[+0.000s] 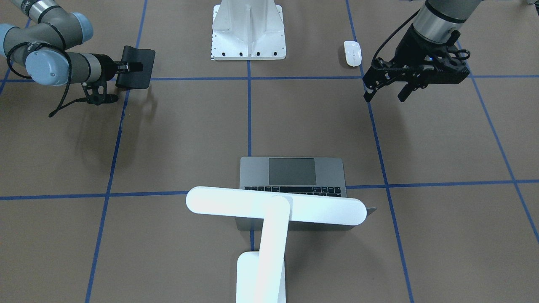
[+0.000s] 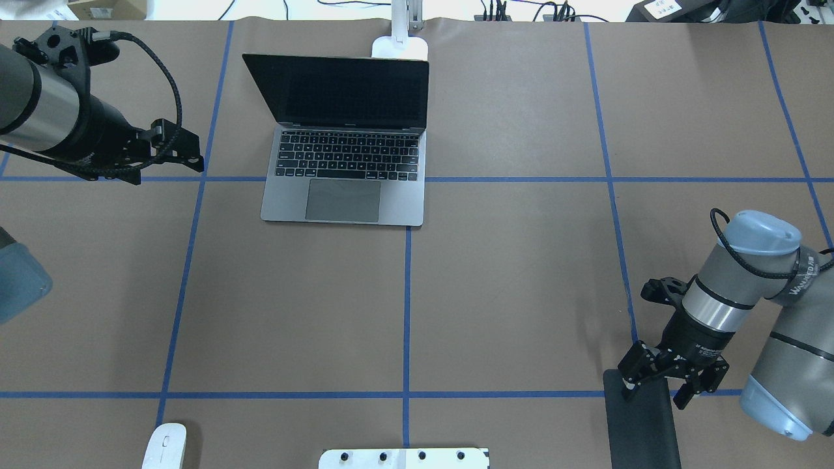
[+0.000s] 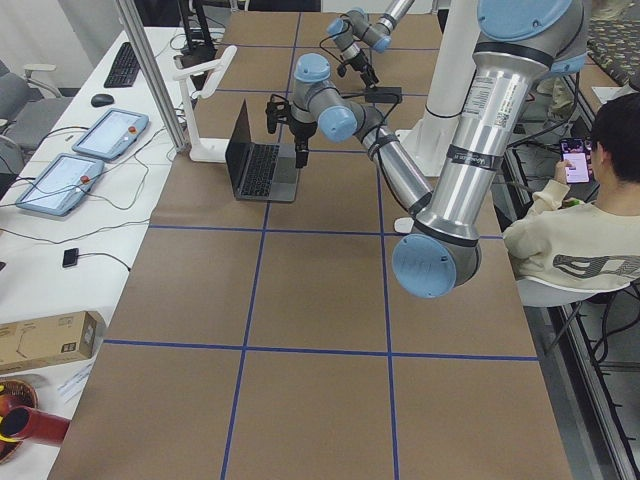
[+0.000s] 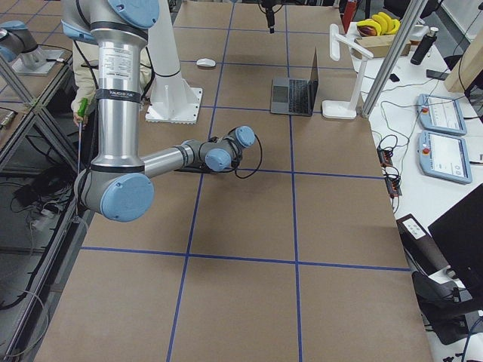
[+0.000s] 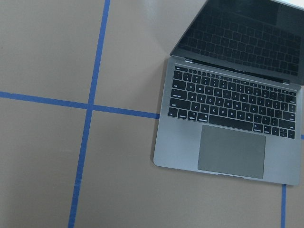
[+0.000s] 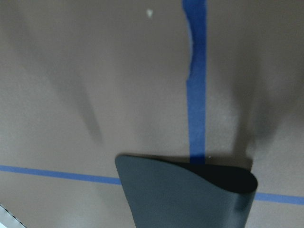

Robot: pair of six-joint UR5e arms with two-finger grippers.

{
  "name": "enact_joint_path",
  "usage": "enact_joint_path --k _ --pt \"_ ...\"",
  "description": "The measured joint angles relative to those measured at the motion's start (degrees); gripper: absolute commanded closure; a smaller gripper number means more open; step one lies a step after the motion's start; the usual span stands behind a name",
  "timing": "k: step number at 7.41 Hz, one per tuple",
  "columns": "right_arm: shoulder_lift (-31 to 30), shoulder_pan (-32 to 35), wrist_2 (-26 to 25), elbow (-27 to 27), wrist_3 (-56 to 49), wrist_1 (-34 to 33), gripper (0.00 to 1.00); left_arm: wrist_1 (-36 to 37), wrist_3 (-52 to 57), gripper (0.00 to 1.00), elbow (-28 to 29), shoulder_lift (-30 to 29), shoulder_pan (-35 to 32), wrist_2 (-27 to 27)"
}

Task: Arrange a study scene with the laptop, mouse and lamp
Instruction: 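Grasp the black mouse pad edge with the right gripper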

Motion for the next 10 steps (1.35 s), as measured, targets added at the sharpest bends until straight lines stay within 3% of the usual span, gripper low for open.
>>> enact_joint_path --k 3,5,7,8,10 --pt "-1.4 -2.3 -2.3 0.1 0.1 0.0 0.01 0.1 1.3 0.0 0.1 0.1 -0.1 -0.3" --pt "-1.7 -2.5 -2.6 0.2 0.1 -0.1 0.52 0.1 1.5 0.0 0.2 0.1 -0.1 -0.4" --pt "-2.2 -2.6 -2.6 0.2 0.1 -0.1 0.94 0.1 1.5 0.0 0.1 0.0 -0.1 -0.4" --pt "-2.4 -2.6 -2.6 0.2 0.2 -0.1 1.0 0.1 1.5 0.0 0.1 0.0 -0.1 -0.4" --pt "-2.8 -2.5 -2.6 0.5 0.2 -0.1 1.0 0.1 1.5 0.0 0.0 0.0 -0.1 -0.4"
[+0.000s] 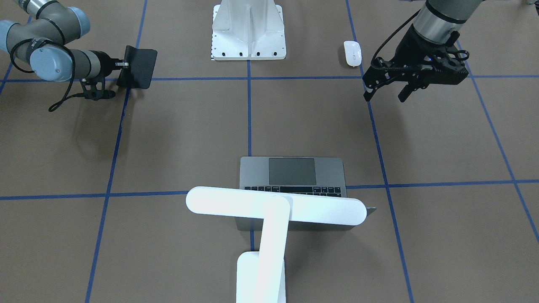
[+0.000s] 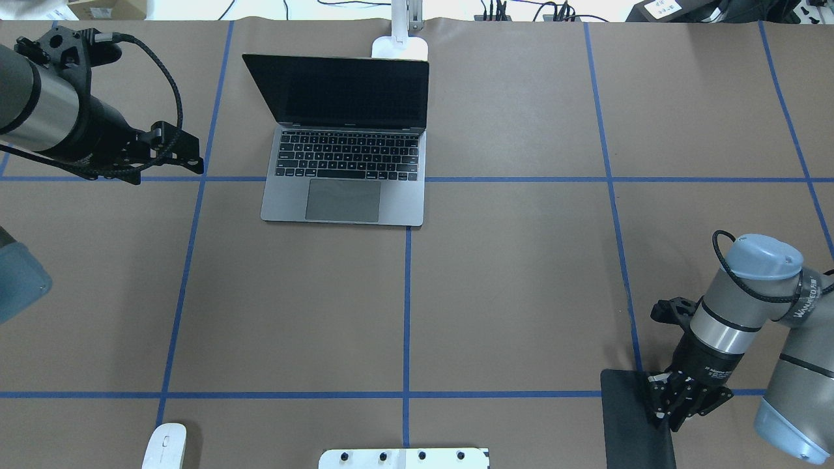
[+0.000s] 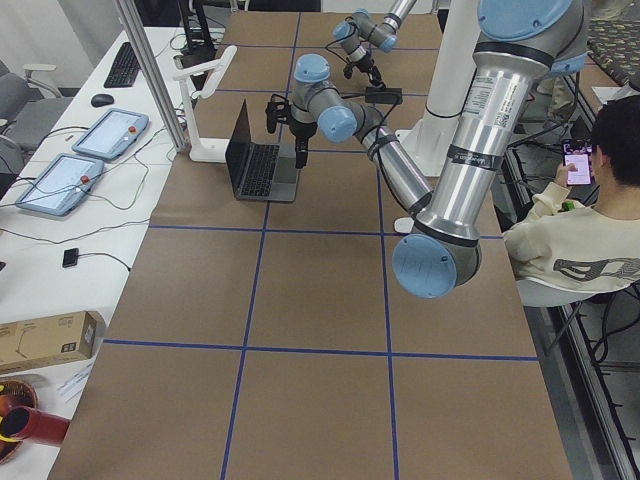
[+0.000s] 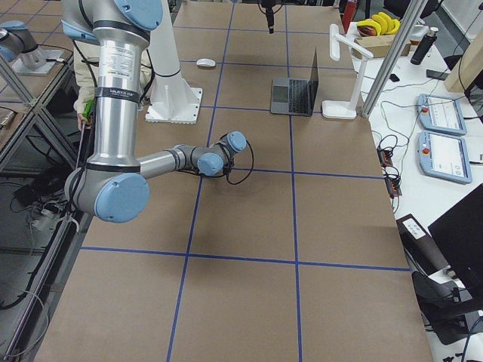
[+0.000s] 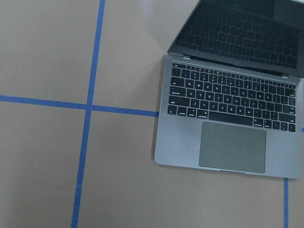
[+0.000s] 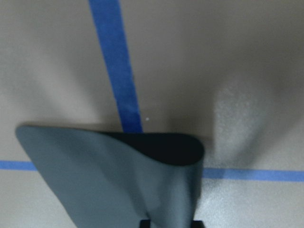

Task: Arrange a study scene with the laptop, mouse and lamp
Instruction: 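Grasp the black mouse pad edge with the right gripper, then carry the mouse pad with the right gripper beside the laptop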

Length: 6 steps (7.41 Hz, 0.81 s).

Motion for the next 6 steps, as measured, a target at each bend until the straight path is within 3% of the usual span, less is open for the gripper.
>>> enact_joint_path --k 3,6 --pt "-0.8 3.1 0.8 2.5 0.0 -0.3 1.0 0.2 0.6 0.0 -0.5 0.1 -0.3 -0.4" --pt "1.9 14.0 3.6 5.4 -0.1 -0.6 1.0 0.6 6.6 0.0 -1.2 2.8 -3.7 -5.8"
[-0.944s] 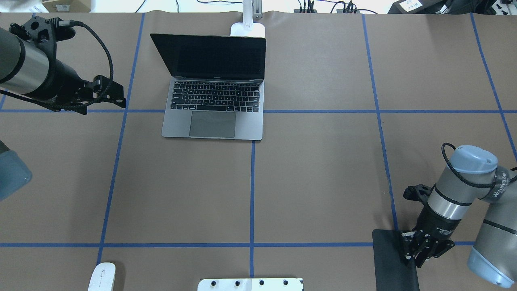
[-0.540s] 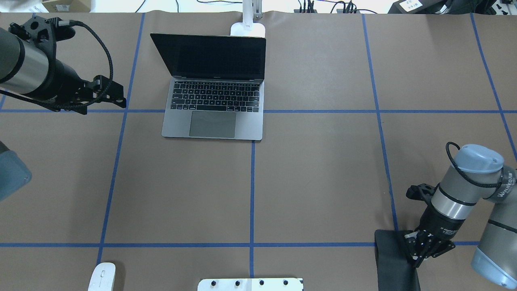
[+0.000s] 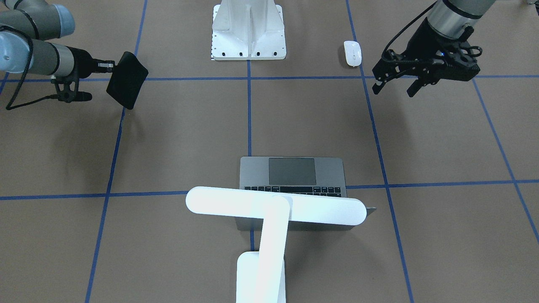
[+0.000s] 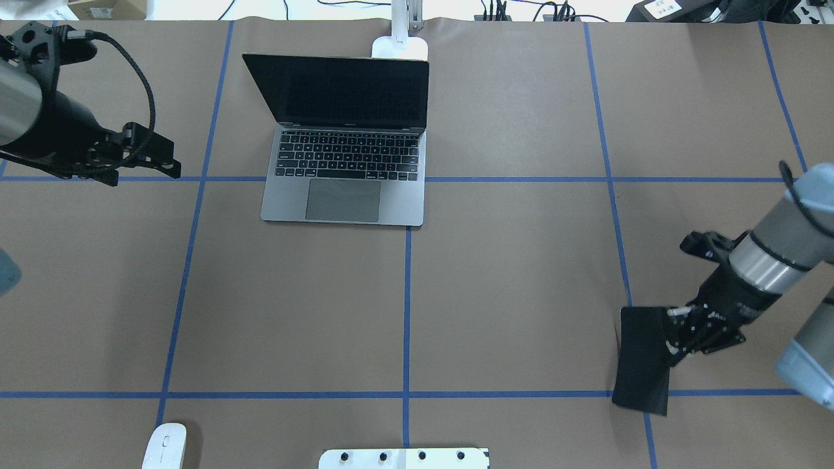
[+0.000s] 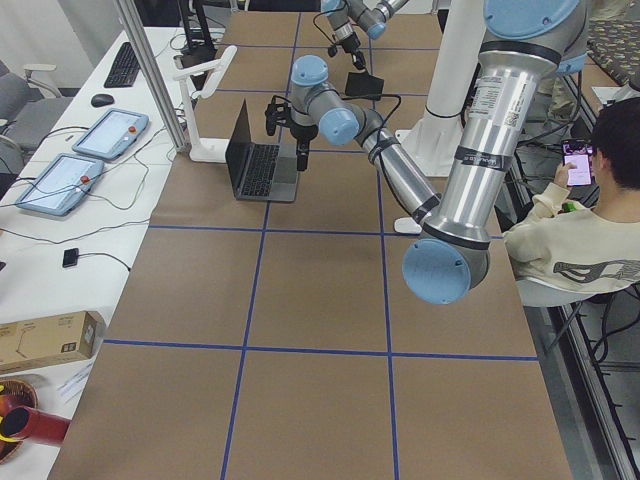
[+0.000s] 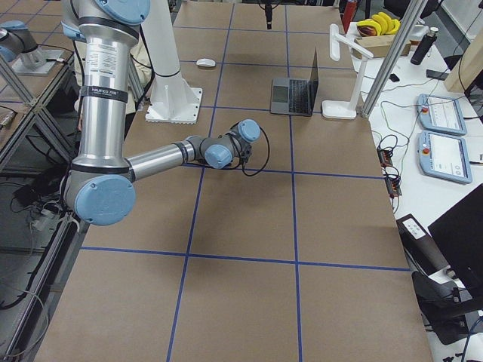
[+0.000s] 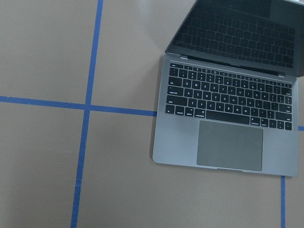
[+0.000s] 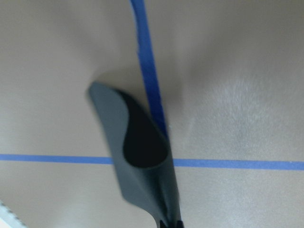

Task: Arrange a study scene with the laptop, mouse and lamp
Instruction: 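Carry the mouse pad with the right gripper beside the laptop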

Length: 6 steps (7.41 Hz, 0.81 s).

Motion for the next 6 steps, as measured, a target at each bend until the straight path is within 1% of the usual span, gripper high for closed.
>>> enact_joint_path --k 2,3,5,6 --pt "5.8 5.8 0.9 0.3 0.1 -2.0 1.0 0.2 2.6 0.0 0.0 1.1 -2.8 -3.0" --pt "10.5 7.6 0.7 0.1 0.1 -5.6 1.0 0.2 3.5 0.0 0.0 1.5 -4.3 -4.7" --pt "20.4 9.1 -0.7 -1.3 0.1 -12.7 1.0 0.4 6.5 0.0 0.5 2.3 -7.1 -6.8" --pt "25.4 8.9 -2.6 -3.6 0.1 -14.4 1.0 0.4 7.3 0.0 0.6 2.7 -7.8 -7.3"
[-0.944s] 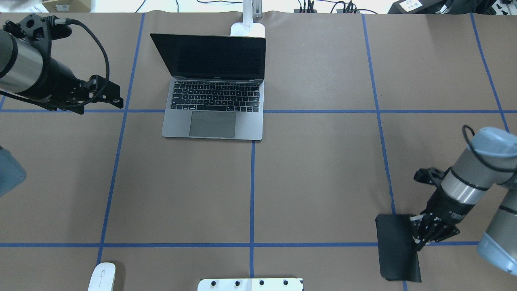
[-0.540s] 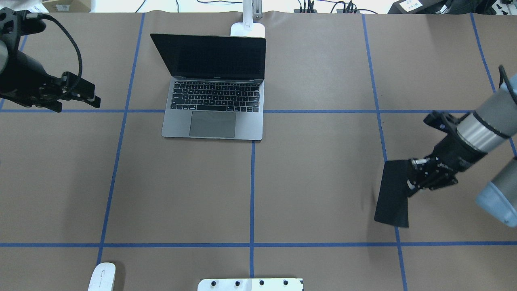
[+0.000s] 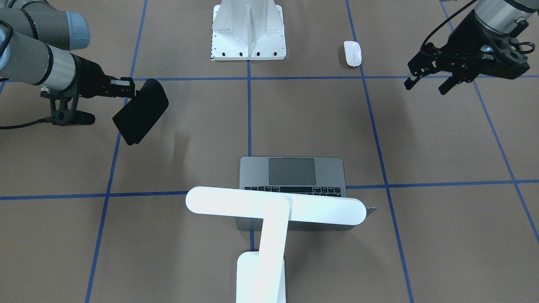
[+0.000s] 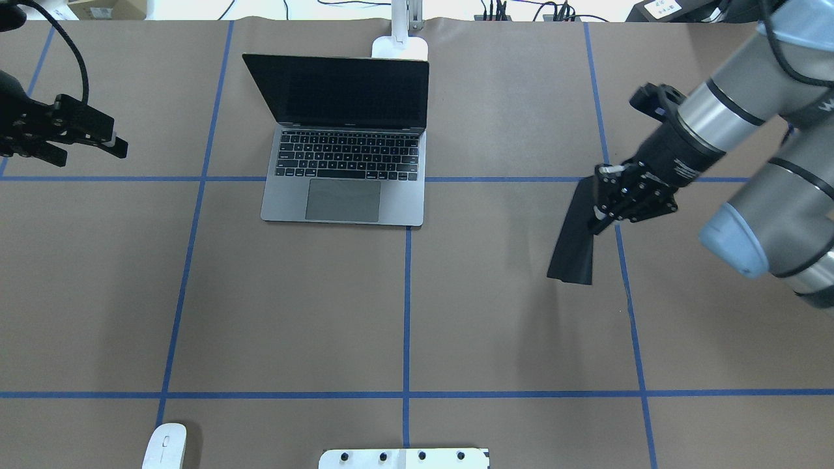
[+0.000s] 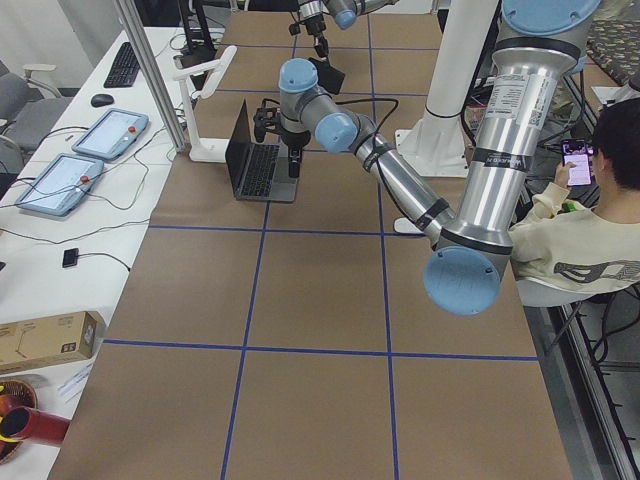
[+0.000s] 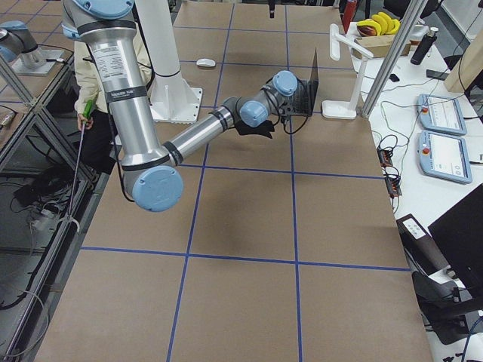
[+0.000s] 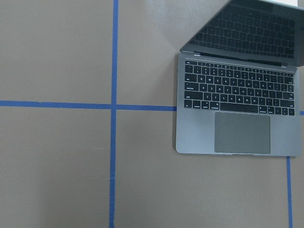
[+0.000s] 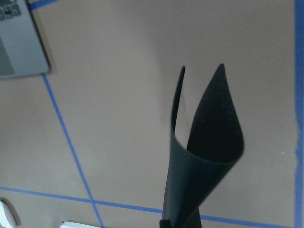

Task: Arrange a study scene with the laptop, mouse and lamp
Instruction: 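Carry the mouse pad with the right gripper beside the laptop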

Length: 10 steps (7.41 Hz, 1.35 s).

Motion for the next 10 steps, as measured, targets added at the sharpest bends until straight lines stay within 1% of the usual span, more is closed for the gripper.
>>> enact_joint_path --k 1,3,4,7,8,9,10 --pt "3.2 -0.3 -2.1 -1.8 0.0 -0.7 1.0 0.0 0.4 0.0 -0.1 0.4 -0.3 -0.2" --pt "7.5 -0.9 -6.7 -4.1 -0.1 -1.1 1.0 0.0 0.6 0.0 -0.5 1.0 -0.4 -0.4" --pt "9.3 -1.0 -8.1 -5.3 0.0 -1.2 1.0 0.0 0.6 0.0 -0.5 1.1 -0.5 -0.4" --pt "16.2 -0.9 -9.5 -11.4 0.3 -1.1 1.0 0.0 0.6 0.0 -0.5 1.1 -0.7 -0.4" --pt "17.7 -0.6 -9.5 -12.9 0.5 -0.9 0.03 0.0 0.6 0.0 -0.4 1.1 -0.8 -0.4" --pt "18.9 -0.2 -9.8 -14.3 0.6 -0.6 0.0 0.0 0.6 0.0 -0.4 1.1 -1.0 -0.4" --pt "19.8 0.0 -11.2 -15.3 0.6 -0.5 0.0 -0.1 0.6 0.0 -0.4 1.1 -1.1 -0.4"
